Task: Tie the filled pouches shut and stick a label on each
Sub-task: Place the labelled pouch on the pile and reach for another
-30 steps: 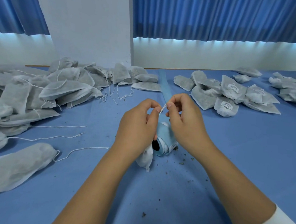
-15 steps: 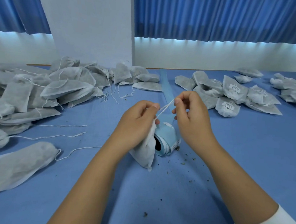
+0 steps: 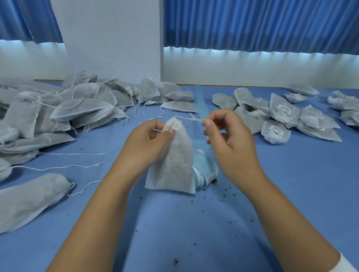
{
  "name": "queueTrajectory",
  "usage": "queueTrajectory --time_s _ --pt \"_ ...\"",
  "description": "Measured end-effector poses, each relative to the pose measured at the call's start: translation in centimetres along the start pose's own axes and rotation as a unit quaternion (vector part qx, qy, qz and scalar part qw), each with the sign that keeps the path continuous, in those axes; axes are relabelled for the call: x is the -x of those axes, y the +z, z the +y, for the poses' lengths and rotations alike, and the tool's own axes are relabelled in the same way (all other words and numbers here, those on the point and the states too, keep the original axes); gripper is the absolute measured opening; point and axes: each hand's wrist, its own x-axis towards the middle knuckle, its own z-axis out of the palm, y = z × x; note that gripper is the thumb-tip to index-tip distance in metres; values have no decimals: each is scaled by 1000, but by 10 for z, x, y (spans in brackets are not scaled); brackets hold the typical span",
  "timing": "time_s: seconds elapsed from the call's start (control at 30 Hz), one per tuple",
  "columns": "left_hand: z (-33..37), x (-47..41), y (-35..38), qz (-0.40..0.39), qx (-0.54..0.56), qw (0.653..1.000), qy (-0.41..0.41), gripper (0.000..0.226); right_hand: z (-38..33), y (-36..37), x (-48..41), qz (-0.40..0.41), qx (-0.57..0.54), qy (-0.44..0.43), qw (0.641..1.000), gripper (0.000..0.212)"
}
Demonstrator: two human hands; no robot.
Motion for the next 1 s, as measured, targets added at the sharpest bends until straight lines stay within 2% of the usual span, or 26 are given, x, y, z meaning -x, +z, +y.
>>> queueTrajectory --time_s 0.1,0.2,0.3,0.37,0.47,0.53,0.57,0.6,0.67,0.73,0.87,0.93,1.0 --pt "-3 -3 -3 58 14 998 13 10 0 6 5 -75 27 -46 996 11" --pt "-4 -4 -4 94 -8 995 28 22 3 12 10 -135 58 -73 986 8" --pt "-3 -4 -3 125 -56 990 38 43 4 17 15 -140 91 -85 982 6" --pt "-1 -2 -1 122 -71 989 41 49 4 18 17 -127 116 -89 981 6" --pt "4 2 4 80 -27 996 -9 43 4 19 17 -121 148 -90 977 8" --pt "10 5 5 10 61 996 -62 33 4 19 16 -128 162 -79 975 8" --pt "14 7 4 -27 105 991 -78 37 5 18 15 -129 167 -74 975 7" --pt "15 9 3 -60 137 985 -84 41 5 17 14 -127 169 -70 975 6" --pt "12 9 3 -87 133 985 -61 26 5 15 12 -131 160 -61 977 6" --pt "9 9 5 -68 95 993 -35 12 4 10 9 -146 116 -29 982 15" --pt "2 2 4 4 69 997 -27 12 9 -16 -7 -128 36 102 986 32" --pt "-1 -2 4 32 54 998 -31 14 15 -36 -13 -170 0 216 961 38" --pt "-5 -5 5 47 38 998 -36 16 22 -47 -13 -250 -23 307 918 50"
